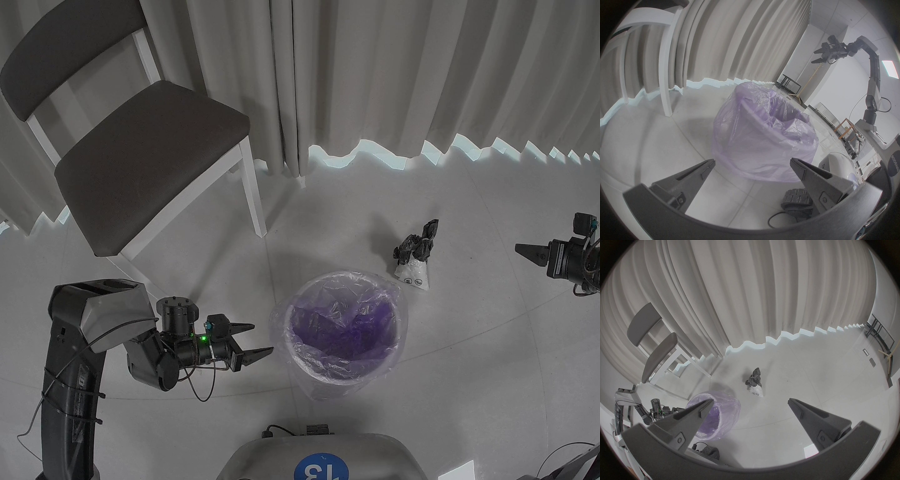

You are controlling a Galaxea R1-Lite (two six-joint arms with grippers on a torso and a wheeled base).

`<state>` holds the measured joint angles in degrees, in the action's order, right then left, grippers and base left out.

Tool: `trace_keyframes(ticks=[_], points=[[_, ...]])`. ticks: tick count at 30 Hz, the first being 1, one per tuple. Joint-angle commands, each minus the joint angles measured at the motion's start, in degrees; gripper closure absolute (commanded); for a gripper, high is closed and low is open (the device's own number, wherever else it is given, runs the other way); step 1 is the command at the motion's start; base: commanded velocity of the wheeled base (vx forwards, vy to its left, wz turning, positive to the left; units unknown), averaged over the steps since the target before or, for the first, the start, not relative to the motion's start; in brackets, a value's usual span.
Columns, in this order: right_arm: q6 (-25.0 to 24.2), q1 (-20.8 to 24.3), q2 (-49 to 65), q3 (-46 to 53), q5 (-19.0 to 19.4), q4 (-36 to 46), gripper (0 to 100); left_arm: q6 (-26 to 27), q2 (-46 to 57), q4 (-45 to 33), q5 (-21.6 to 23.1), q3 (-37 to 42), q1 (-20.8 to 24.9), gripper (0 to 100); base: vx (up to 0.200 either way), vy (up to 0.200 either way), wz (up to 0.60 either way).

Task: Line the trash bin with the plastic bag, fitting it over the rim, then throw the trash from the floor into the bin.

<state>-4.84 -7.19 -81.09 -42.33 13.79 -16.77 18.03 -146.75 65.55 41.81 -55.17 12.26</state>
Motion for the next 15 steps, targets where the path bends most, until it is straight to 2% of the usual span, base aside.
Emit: trace_keyframes(ticks=[1, 8, 15], points=[[0.01, -0.01, -0.03, -0.04, 0.01, -0.01, 0, 0.16, -0.73, -0.07, 0.02, -1.16, 1.54, 0, 0.0, 0.0, 0.0], [0.09, -0.01, 0.06, -0.04, 0.01, -0.01, 0, 0.69, -2.4, -2.44, 0.02, -5.12, 3.73, 0, 0.0, 0.0, 0.0], [0.8, -1.68, 0.06, -0.04, 0.27, -0.01, 0, 5.26, -2.84, -9.83, 0.11, -10.92, 4.7, 0, 0.0, 0.0, 0.0]])
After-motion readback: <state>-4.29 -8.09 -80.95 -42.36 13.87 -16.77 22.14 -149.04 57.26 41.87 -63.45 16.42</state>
